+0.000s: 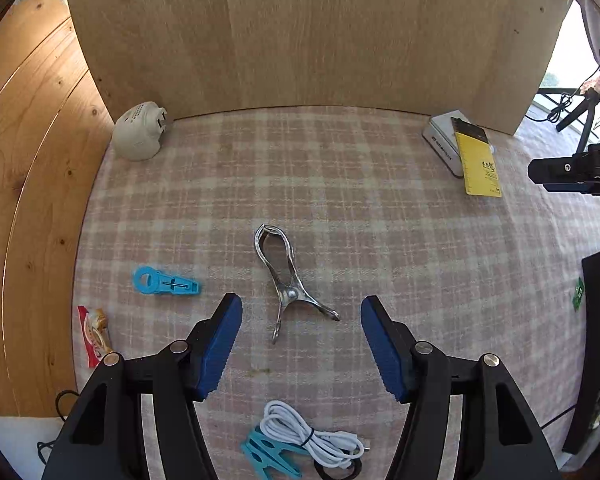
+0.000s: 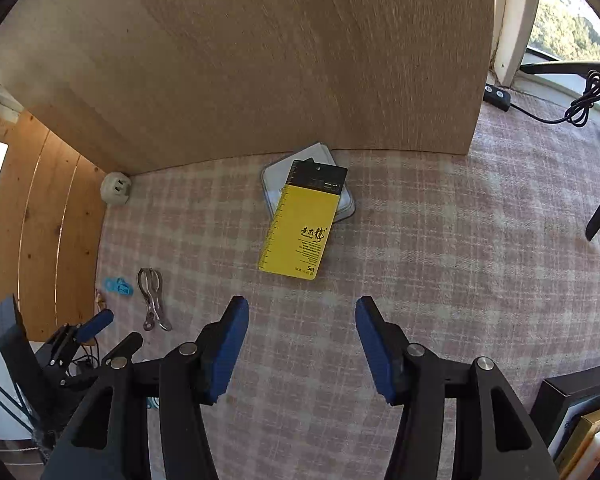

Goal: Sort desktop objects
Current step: 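Move the right tool to the yellow card package and the left tool to the metal clip, then grasp the yellow card package with the right tool while the left tool grasps the metal clip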

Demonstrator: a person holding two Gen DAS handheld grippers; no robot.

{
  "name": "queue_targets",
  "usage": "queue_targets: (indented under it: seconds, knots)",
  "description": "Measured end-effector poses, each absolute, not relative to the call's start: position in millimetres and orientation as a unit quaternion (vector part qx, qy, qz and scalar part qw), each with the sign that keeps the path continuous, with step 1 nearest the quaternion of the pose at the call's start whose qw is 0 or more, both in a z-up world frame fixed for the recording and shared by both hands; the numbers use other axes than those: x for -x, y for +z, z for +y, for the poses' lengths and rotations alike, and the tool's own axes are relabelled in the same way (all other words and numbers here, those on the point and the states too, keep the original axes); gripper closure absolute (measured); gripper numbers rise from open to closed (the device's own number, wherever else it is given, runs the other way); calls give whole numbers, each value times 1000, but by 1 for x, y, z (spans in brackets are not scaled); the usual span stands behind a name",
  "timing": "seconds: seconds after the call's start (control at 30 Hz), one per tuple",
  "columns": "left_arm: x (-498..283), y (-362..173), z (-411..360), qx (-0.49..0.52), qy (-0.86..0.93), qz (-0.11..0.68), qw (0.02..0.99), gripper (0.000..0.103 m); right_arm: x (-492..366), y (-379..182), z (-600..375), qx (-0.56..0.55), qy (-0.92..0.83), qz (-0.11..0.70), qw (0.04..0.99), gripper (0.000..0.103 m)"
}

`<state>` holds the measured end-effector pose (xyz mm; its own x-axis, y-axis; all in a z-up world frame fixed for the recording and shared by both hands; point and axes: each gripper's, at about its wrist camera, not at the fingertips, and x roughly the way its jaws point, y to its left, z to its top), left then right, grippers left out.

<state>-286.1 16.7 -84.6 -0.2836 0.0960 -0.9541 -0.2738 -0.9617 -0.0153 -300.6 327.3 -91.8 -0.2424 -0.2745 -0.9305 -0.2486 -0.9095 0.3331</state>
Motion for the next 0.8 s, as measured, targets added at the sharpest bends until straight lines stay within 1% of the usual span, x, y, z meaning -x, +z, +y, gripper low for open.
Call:
queue_targets:
  seconds: [0.27,0.5,0.63,0.8]
  knots:
    - [309,-102,1,602,790,58,103,37,348,-131,313,-646,-734,-209,-32,51]
    - [323,-109,-1,608,786,50,102,37,371,-142,299,-657,-734,-164,-56,51]
    - [329,-117,0,615,781,47,98,37,374,-145,290,-665,-734,-125,-61,51]
    - [329,-125,8,625,772,59,95,37,371,-148,288,-669,-733,-110,-61,51]
